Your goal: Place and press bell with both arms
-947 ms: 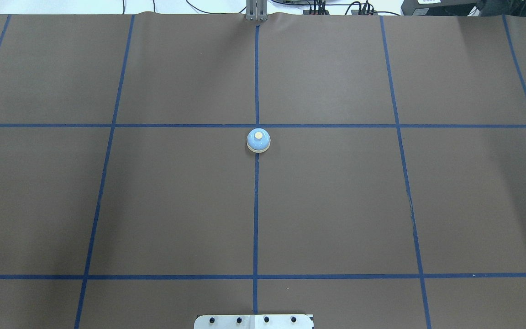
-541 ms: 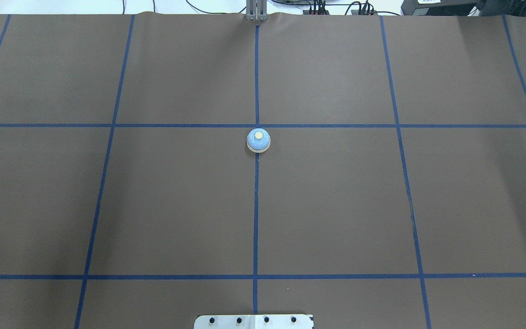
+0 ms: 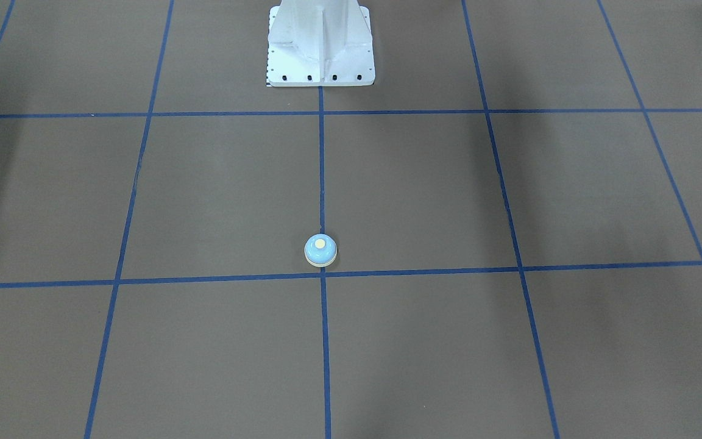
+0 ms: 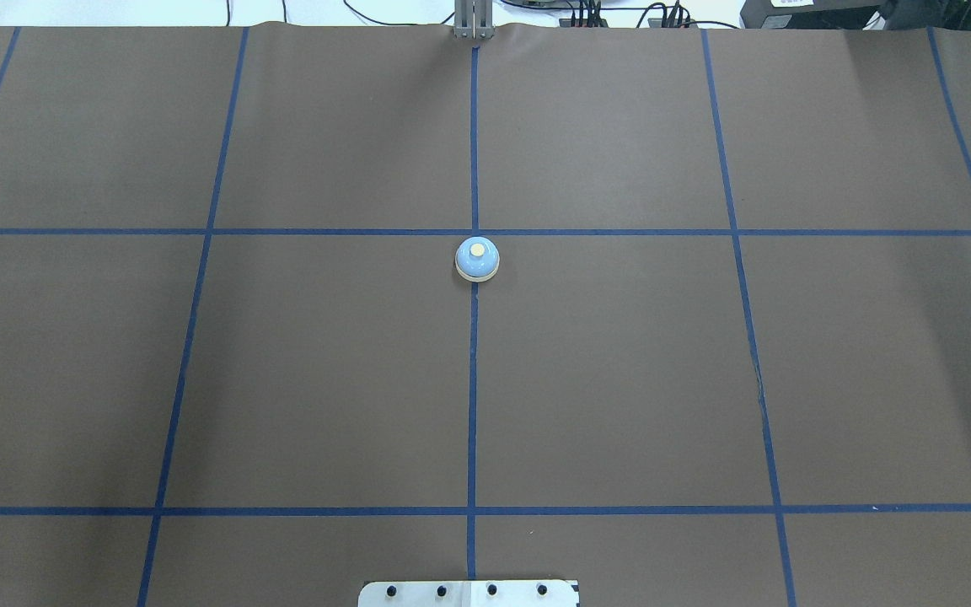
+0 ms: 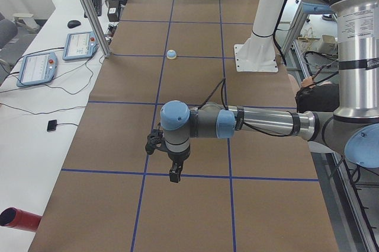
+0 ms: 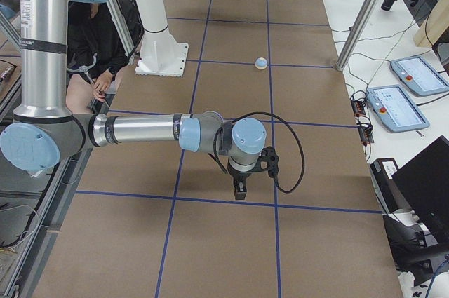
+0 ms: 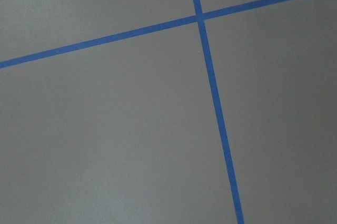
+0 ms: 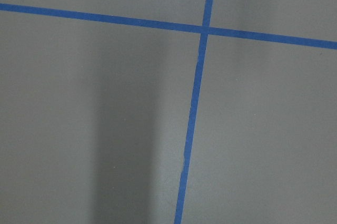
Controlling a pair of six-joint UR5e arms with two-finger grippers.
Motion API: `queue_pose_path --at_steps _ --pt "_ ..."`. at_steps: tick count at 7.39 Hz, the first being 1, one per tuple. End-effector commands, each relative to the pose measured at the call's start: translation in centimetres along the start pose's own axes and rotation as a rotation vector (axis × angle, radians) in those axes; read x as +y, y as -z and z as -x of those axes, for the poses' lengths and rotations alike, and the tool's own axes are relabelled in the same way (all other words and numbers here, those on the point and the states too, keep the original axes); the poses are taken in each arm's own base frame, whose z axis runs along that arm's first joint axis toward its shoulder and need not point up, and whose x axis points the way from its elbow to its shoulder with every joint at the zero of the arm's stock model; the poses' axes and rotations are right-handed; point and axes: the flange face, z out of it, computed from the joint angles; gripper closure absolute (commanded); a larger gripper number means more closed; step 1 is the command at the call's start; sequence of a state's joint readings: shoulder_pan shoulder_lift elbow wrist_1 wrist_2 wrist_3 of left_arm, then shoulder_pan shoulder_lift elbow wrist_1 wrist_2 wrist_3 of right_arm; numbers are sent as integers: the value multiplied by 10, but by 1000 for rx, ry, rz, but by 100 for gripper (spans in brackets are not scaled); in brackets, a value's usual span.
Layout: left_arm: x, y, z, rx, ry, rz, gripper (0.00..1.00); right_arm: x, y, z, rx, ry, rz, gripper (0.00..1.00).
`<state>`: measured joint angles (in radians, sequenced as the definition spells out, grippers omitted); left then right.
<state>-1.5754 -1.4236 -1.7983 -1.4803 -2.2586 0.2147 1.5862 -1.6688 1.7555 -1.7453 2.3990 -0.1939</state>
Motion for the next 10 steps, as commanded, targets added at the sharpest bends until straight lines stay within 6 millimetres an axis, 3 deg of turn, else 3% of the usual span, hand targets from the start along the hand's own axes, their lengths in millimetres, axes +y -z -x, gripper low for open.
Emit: queue_pose_path --at_steps 1,10 --pt "-1 0 0 -1 -1 -1 0 0 2 0 1 0 -6 0" --pt "0 -4 4 -2 4 7 0 1 5 -2 1 -4 -12 0"
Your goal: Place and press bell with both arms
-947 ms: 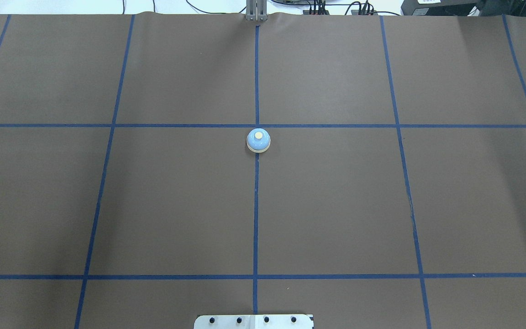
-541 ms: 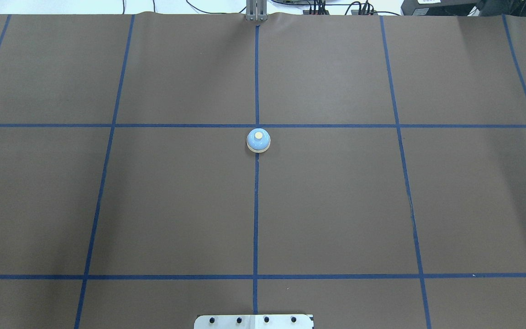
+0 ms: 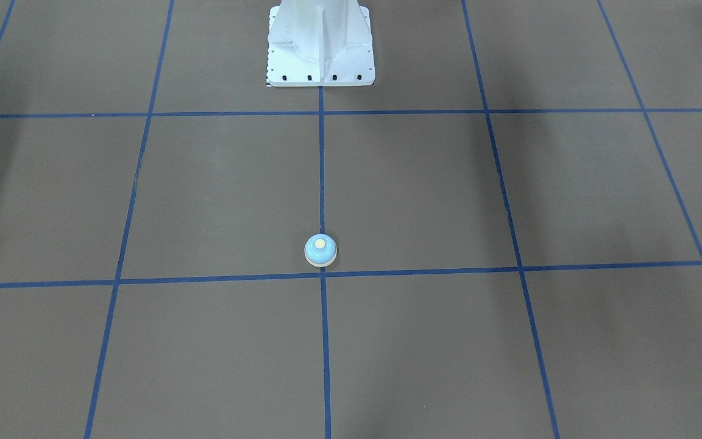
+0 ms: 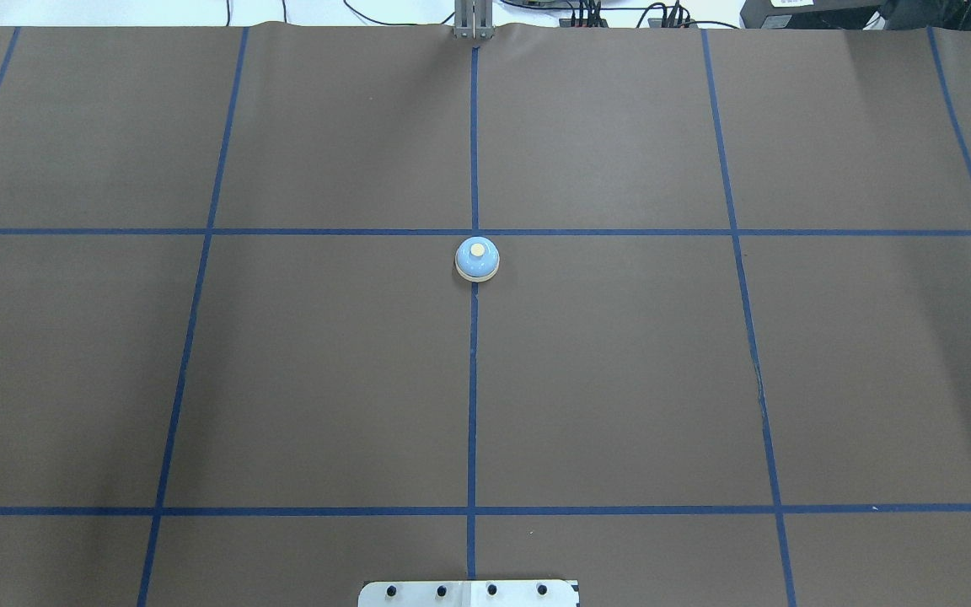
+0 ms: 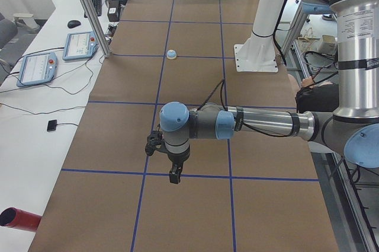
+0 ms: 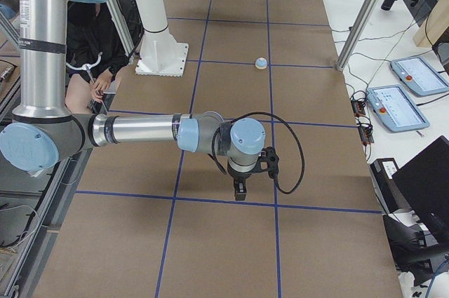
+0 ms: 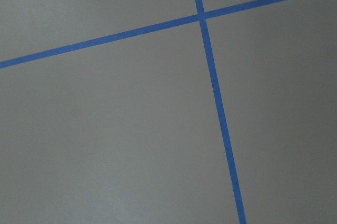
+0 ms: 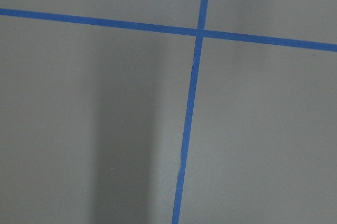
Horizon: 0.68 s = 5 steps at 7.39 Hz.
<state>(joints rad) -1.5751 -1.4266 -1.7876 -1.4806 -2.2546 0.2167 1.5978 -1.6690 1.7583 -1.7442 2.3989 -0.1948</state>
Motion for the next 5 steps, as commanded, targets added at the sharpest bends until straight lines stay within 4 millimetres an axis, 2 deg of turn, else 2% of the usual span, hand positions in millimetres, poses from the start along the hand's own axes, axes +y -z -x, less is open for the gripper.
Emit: queue_pose_path --at_steps 1,5 --pt "0 -1 1 -1 1 1 0 0 0 1 0 0 0 0" --pt "-2 -2 1 -1 2 2 0 0 0 1 -2 -2 0 0"
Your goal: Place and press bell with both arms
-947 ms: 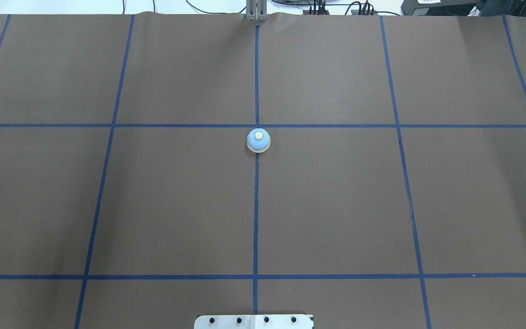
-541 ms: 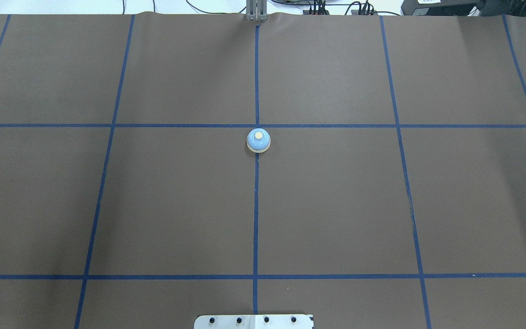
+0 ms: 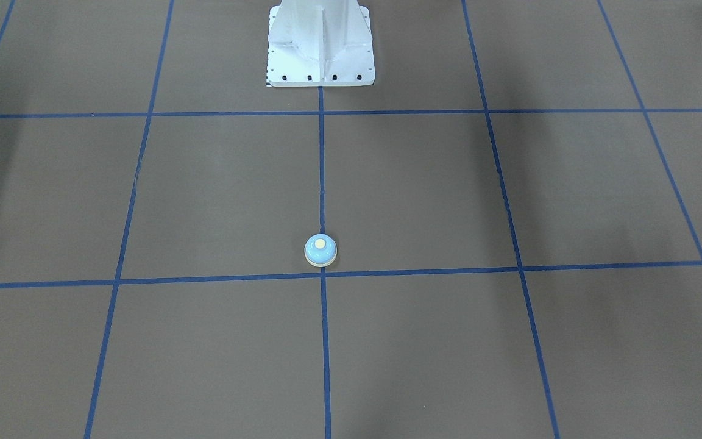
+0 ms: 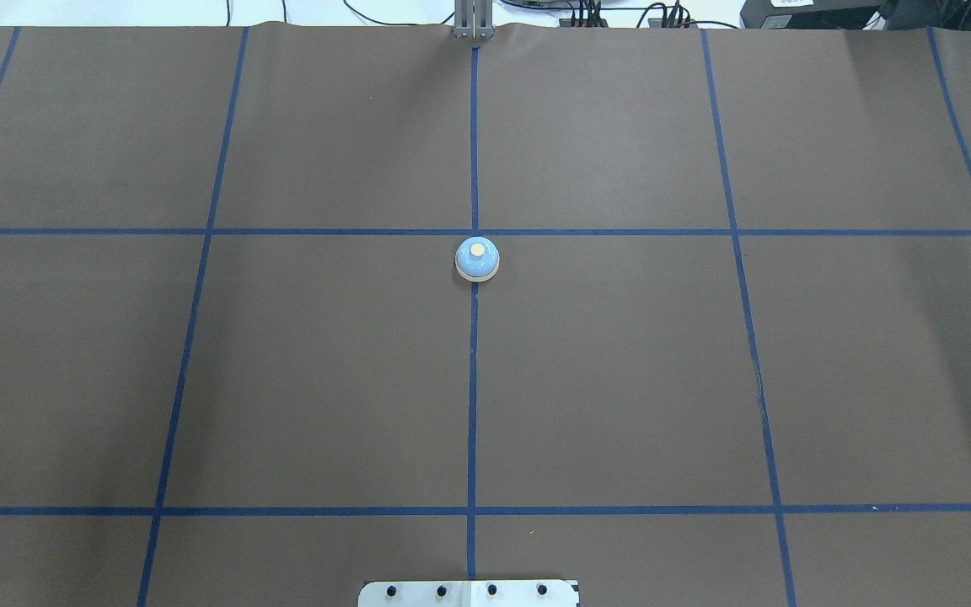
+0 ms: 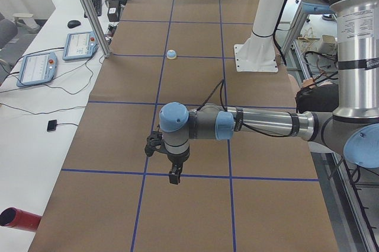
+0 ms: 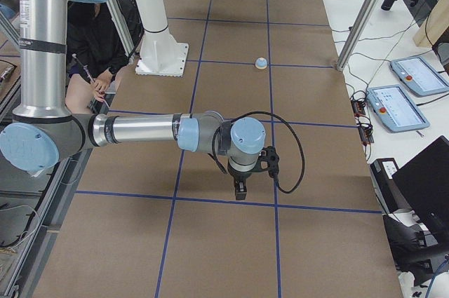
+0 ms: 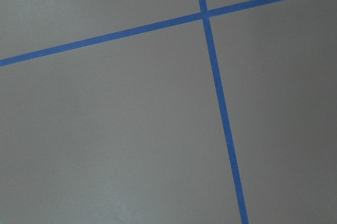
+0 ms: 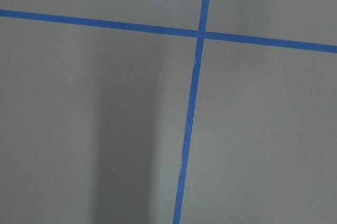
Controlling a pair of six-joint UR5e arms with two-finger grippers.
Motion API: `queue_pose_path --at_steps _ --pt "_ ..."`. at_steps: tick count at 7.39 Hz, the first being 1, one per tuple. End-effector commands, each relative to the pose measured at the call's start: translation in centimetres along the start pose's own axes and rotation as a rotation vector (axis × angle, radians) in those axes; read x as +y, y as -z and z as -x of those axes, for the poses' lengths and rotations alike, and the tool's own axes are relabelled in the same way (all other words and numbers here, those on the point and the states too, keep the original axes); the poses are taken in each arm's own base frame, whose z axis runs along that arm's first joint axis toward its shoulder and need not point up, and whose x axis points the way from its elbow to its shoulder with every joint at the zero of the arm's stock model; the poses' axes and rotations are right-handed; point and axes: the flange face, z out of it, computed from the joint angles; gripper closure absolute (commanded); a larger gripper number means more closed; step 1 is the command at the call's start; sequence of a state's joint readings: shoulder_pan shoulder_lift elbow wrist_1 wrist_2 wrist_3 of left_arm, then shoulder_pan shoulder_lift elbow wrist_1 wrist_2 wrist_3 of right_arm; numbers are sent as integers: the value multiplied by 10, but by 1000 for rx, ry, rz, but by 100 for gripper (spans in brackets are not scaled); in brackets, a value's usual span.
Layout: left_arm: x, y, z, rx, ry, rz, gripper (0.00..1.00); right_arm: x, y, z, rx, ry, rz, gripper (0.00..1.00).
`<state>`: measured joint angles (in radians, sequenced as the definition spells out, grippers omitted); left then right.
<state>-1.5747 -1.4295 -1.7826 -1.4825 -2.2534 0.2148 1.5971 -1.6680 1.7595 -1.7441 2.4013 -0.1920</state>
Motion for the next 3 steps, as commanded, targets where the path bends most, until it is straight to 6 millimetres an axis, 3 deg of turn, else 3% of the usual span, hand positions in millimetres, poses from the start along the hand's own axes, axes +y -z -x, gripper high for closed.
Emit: queue_pose_path --at_steps 1,3 --pt "-1 0 0 0 0 -1 0 0 0 0 0 -1 1 0" --pt "-2 1 0 -1 -2 -3 0 0 0 0 -1 -2 1 0"
